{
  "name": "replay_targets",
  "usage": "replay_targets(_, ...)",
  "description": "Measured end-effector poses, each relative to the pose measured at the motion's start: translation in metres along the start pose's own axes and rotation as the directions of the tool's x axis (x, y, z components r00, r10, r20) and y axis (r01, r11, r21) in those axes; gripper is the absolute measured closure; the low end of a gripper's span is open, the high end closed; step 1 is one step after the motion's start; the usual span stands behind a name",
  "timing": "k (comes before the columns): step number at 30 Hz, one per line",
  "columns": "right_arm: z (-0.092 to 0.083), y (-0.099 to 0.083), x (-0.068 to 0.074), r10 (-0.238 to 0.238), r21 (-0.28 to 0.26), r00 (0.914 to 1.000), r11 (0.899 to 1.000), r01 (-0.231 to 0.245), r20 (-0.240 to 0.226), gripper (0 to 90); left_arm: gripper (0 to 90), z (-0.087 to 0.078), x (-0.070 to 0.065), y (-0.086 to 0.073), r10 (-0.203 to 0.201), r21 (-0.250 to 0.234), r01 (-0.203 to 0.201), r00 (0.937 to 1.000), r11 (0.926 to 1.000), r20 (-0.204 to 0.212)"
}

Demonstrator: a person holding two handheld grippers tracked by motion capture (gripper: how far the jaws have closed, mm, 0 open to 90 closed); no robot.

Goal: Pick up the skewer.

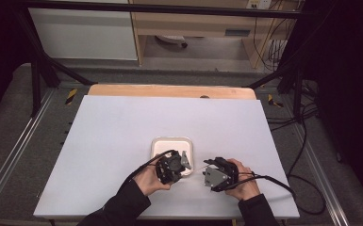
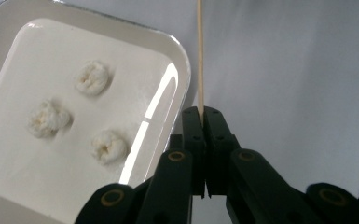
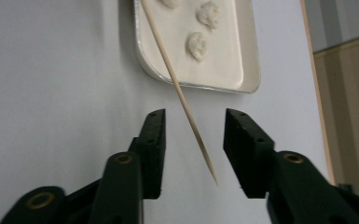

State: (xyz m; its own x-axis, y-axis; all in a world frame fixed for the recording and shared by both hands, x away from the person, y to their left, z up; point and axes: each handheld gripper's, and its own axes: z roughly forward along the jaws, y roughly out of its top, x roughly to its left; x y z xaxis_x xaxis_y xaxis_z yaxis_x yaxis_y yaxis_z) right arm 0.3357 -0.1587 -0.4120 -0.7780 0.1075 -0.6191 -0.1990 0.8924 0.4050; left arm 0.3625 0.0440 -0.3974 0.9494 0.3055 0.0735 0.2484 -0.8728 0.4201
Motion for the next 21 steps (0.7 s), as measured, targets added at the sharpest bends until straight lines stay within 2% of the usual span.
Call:
replay_targets(3, -0.002, -0.006, -0.004, 0.084, -0.016, 0.9964, 0.996, -0.084, 0.009, 46.9, 88.6, -0.005, 0.002, -0.007, -0.013, -0.003, 0.013, 0.9998, 0.9999, -0.013)
replay_targets(5, -0.003, -0.010, -0.005, 0.166, -0.028, 0.9861, 0.986, -0.166, 0.011, 40.5, 88.6, -0.008, 0.004, -0.012, -0.020, -0.004, 0.020, 0.9996, 0.9998, -0.021)
replay_targets(8, -0.004, -0.016, -0.006, 0.250, -0.034, 0.9681, 0.968, -0.249, 0.014, 33.2, 88.6, -0.012, 0.007, -0.022, -0.039, -0.018, 0.039, 0.9988, 0.9991, -0.030)
replay_targets(10, -0.004, -0.021, -0.006, 0.311, -0.023, 0.9504, 0.950, -0.311, 0.011, 28.1, 88.6, -0.016, 0.009, -0.029, -0.054, -0.036, 0.053, 0.9981, 0.9980, -0.029)
replay_targets(14, -0.002, -0.029, -0.006, 0.421, 0.003, 0.9071, 0.907, -0.421, 0.011, 20.0, 88.6, -0.023, 0.011, -0.043, -0.086, -0.076, 0.082, 0.9954, 0.9937, -0.042)
replay_targets(17, -0.001, -0.035, -0.007, 0.475, 0.000, 0.8801, 0.880, -0.475, -0.004, 18.1, 88.6, -0.029, 0.014, -0.054, -0.113, -0.110, 0.107, 0.9923, 0.9882, -0.051)
replay_targets(18, -0.001, -0.036, -0.006, 0.494, 0.003, 0.8693, 0.869, -0.494, -0.011, 17.7, 88.6, -0.030, 0.014, -0.058, -0.124, -0.125, 0.117, 0.9908, 0.9852, -0.053)
replay_targets(21, -0.001, -0.038, -0.006, 0.535, 0.023, 0.8446, 0.845, -0.534, -0.023, 13.9, 88.6, -0.034, 0.015, -0.070, -0.152, -0.163, 0.141, 0.9864, 0.9765, -0.061)
